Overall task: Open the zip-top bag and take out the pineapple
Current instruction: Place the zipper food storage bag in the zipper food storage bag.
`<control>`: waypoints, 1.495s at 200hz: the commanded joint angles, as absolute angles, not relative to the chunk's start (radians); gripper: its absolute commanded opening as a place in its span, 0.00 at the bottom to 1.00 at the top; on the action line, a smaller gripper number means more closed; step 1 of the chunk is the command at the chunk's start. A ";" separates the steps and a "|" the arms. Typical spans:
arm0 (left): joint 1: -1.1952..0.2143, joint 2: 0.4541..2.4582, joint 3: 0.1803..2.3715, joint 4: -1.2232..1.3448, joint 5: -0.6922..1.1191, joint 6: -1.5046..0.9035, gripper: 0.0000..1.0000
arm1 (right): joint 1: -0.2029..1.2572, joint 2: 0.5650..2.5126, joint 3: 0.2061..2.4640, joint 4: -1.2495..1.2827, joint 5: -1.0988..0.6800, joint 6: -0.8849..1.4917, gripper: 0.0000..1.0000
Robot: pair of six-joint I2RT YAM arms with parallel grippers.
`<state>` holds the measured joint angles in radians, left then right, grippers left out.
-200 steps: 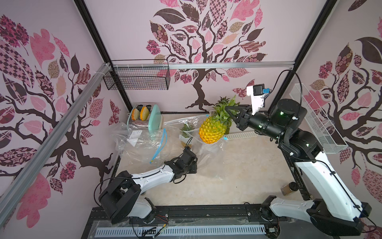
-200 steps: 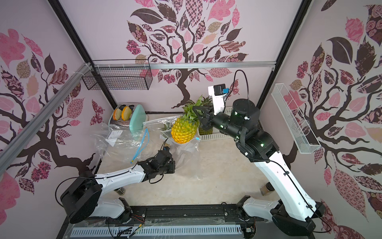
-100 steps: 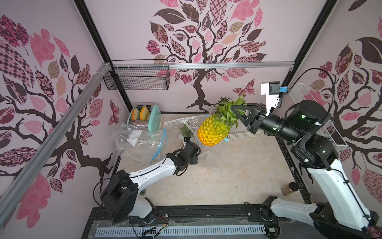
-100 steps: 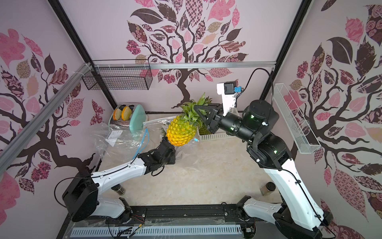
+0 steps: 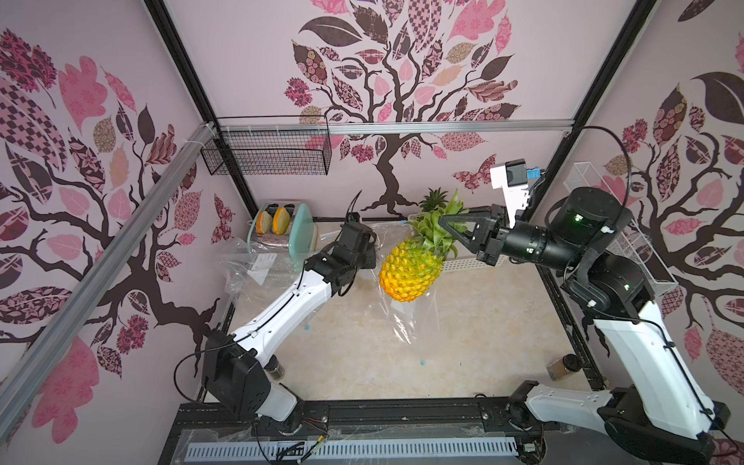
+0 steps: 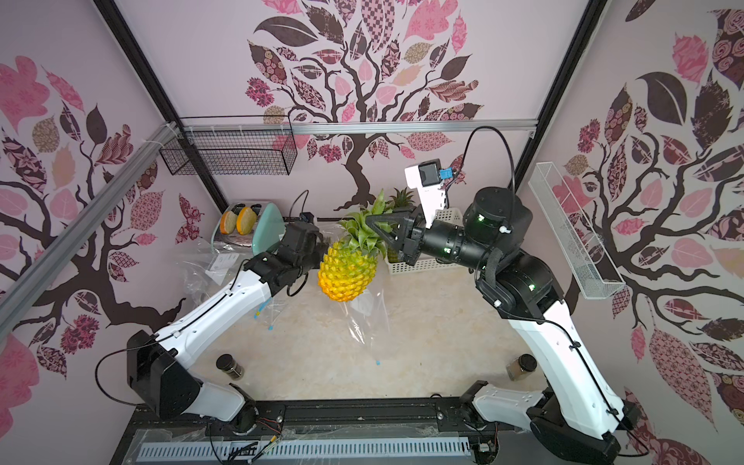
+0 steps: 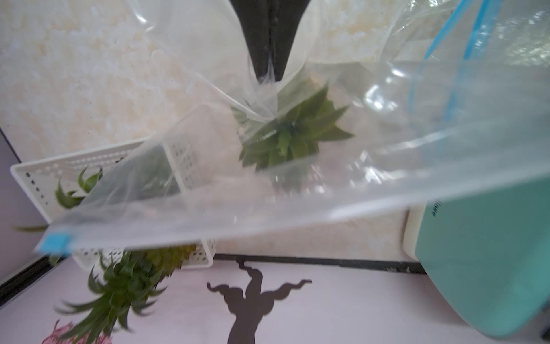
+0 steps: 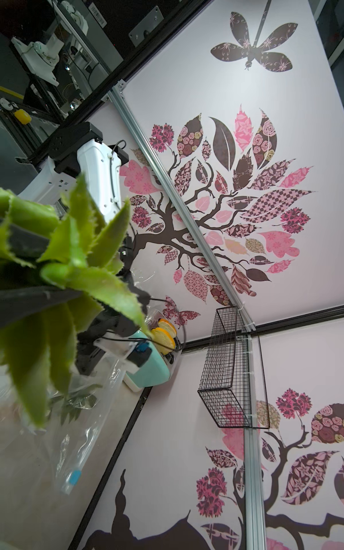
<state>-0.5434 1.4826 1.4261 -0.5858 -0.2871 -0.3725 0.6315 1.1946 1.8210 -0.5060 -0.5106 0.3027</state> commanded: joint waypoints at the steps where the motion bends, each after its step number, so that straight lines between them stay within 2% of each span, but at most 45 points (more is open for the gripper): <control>1: -0.470 1.430 1.539 -0.701 -0.233 -0.251 0.00 | 0.626 1.175 1.865 -0.509 -0.477 0.247 0.00; 45: -0.350 1.356 1.870 -0.990 -0.166 -0.107 0.00 | 0.624 1.158 1.850 -0.577 -0.266 0.149 0.00; 66: -0.277 1.311 1.981 -1.069 -0.136 -0.068 0.00 | 0.624 1.163 1.844 -0.590 -0.202 0.119 0.00; 87: -0.187 1.290 2.032 -1.126 -0.185 -0.021 0.00 | 0.623 1.176 1.832 -0.592 -0.138 0.096 0.00; 182: 0.214 1.327 1.783 -1.012 -0.136 -0.022 0.00 | 0.585 1.184 1.767 -0.595 0.060 0.022 0.00; 231: 0.232 1.362 1.689 -0.921 -0.141 -0.019 0.00 | 0.580 1.209 1.750 -0.590 0.096 0.007 0.00; 299: 0.235 1.397 1.673 -0.865 -0.147 -0.035 0.00 | 0.580 1.219 1.723 -0.577 0.082 0.005 0.00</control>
<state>0.2295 1.3945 1.6859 -0.9169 -0.1520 -0.0235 0.5858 1.2278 1.6989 -0.6697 0.0784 0.0177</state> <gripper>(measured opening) 0.047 0.120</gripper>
